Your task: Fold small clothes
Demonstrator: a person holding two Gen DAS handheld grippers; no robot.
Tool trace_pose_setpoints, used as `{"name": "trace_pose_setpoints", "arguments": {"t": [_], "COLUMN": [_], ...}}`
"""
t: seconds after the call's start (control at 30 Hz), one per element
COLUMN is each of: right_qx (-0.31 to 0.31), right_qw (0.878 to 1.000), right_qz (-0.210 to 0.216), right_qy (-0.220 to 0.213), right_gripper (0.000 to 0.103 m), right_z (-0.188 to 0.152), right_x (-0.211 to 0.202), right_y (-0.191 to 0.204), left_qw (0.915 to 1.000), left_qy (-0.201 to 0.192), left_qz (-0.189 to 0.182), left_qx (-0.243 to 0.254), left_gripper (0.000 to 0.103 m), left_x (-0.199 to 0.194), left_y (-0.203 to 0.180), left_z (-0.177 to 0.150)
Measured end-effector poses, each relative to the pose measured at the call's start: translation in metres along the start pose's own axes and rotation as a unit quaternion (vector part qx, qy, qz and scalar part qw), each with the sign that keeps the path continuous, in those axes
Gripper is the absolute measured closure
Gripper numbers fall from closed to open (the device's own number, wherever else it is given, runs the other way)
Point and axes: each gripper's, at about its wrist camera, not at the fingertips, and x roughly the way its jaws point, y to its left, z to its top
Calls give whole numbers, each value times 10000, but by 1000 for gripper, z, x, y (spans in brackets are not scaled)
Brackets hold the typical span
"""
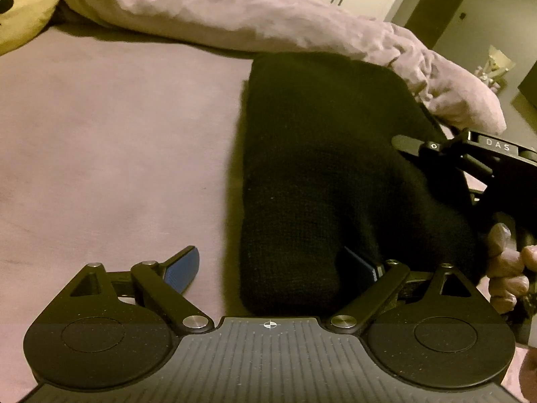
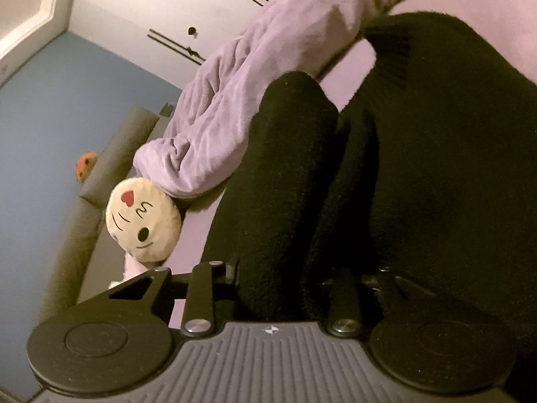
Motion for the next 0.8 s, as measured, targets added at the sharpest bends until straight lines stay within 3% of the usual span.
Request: {"name": "trace_pose_setpoints", "arguments": {"t": [0.1,0.23,0.43,0.57,0.7,0.8], "right_qx": [-20,19,-1242,-2041,-2803,-3381], "right_qw": [9999,9998,9876,9689,9414,9113], "right_qz": [-72,-174,-931,-1293,-1614,-1992], "right_qy": [88,86,-238,-542,-958,-1249], "right_gripper": [67,70,77,79,80,80], "right_z": [1,3,-6,-6,-3,0], "right_x": [5,7,1,-9,-26,-37], "right_y": [1,4,45,77,109,123], "left_qw": [10000,10000,9999,9998,9998,9998], "left_qy": [11,26,35,19,-3,-18], "left_qz": [23,29,124,191,137,-47], "left_qx": [-33,-53,9,103,142,177], "left_gripper": [7,7,7,7,6,5], "left_x": [0,-1,-8,-15,-22,-26], "left_y": [1,4,4,4,4,-1], "left_z": [0,1,-3,-5,-5,-5]}}
